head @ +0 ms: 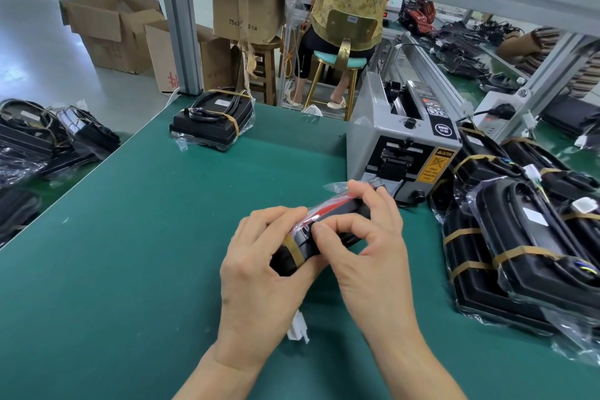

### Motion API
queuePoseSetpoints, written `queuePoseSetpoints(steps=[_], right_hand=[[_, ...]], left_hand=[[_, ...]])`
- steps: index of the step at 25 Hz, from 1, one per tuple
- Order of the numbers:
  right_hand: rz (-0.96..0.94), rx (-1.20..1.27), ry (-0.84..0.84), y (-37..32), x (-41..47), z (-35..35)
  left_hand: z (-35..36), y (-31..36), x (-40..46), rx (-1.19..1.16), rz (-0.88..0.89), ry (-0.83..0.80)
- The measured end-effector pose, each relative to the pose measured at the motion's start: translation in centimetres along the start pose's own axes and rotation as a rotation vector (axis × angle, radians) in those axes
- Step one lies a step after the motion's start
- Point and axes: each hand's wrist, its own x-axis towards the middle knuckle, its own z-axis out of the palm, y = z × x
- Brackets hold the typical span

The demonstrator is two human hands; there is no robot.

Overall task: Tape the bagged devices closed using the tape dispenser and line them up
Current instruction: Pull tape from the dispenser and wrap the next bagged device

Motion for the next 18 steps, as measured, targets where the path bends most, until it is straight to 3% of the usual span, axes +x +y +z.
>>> queuePoseSetpoints(steps=[6,10,18], right_hand=[[-0.029,-0.021,0.058,-0.1,0.0,0.4],[-0.008,0.145,0.137,0.2,-0.1,0.7],[-0.046,-0.061,0.083,0.1,0.0,0.7]], left_hand=[[-0.1,0.2,0.0,0.0,0.012,0.011],[-0.1,0.2,-0.1,-0.014,0.009,0.009],[-0.2,0.2,0.0,-0.022,0.017,0.01]])
